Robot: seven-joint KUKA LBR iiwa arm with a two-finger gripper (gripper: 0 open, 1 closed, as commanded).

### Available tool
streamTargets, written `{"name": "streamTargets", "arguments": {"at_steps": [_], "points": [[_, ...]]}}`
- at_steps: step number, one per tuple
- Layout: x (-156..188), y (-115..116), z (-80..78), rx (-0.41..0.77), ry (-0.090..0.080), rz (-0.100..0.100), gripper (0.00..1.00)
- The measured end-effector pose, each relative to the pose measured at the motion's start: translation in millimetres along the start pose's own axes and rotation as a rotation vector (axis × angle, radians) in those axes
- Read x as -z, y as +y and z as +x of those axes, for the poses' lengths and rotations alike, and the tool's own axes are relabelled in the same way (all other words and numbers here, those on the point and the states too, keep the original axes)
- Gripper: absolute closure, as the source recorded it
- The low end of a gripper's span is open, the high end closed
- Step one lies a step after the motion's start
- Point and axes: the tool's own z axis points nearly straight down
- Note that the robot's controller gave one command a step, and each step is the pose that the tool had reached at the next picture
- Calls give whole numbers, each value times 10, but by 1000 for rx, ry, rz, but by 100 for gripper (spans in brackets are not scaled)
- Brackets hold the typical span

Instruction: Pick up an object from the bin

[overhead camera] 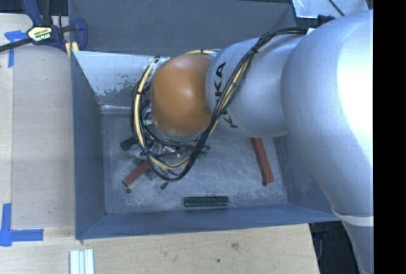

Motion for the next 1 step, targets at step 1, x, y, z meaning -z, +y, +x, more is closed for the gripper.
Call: {"name": "streamTargets", "arguments": {"at_steps": [1], "points": [[0, 0, 0, 0, 0, 0, 100]]}}
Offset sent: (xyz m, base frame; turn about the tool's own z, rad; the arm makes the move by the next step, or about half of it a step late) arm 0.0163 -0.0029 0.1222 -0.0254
